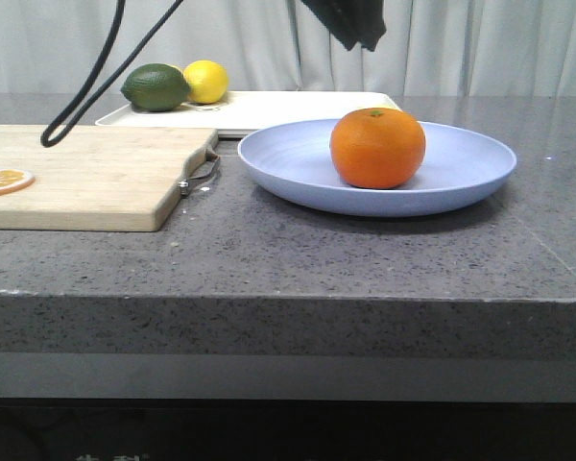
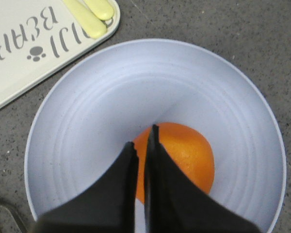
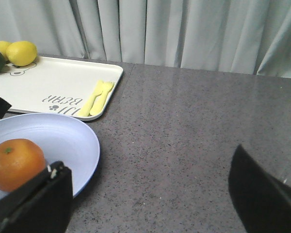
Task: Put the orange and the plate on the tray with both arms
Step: 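Carry the orange with the left gripper onto the blue plate and release, then raise the left gripper away from the plate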
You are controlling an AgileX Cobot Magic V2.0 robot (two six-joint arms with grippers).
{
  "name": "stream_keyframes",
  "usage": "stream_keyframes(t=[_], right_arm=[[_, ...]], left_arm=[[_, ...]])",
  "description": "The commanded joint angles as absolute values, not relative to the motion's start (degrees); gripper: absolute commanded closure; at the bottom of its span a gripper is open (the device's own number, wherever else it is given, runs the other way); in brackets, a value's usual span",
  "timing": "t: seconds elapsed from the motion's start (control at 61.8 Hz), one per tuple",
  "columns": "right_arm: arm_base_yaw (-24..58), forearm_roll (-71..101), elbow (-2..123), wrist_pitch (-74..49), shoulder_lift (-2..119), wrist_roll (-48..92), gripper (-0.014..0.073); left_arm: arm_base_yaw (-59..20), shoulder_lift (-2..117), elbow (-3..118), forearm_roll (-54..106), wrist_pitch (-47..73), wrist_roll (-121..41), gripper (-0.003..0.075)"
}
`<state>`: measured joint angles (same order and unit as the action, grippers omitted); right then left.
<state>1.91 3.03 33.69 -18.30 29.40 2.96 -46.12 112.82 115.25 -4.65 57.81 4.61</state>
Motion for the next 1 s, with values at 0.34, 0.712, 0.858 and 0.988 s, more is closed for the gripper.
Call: stream_keyframes(t=[0.34,0.712,0.858,0.988], right_arm=[[1.7,3.1,35.6,-13.5,29.9,3.5,-0.0060],[1.7,3.1,35.6,-13.5,29.9,3.5,-0.0060],[1.7,3.1,35.6,-13.5,29.9,3.5,-0.0060],[1.7,3.1,35.6,-13.5,29.9,3.5,-0.0060]], left_arm=[[-46.4,108.6,121.4,-6.9,73.3,4.6,0.0738],[-43.8,99.3,113.7,-10.0,73.3,4.9,0.0738],[-38.0,92.8,105.5,-10.0,73.3,6.0,0.0738],[-31.0,86.3,97.5,-10.0,72.5,6.8,0.0738]])
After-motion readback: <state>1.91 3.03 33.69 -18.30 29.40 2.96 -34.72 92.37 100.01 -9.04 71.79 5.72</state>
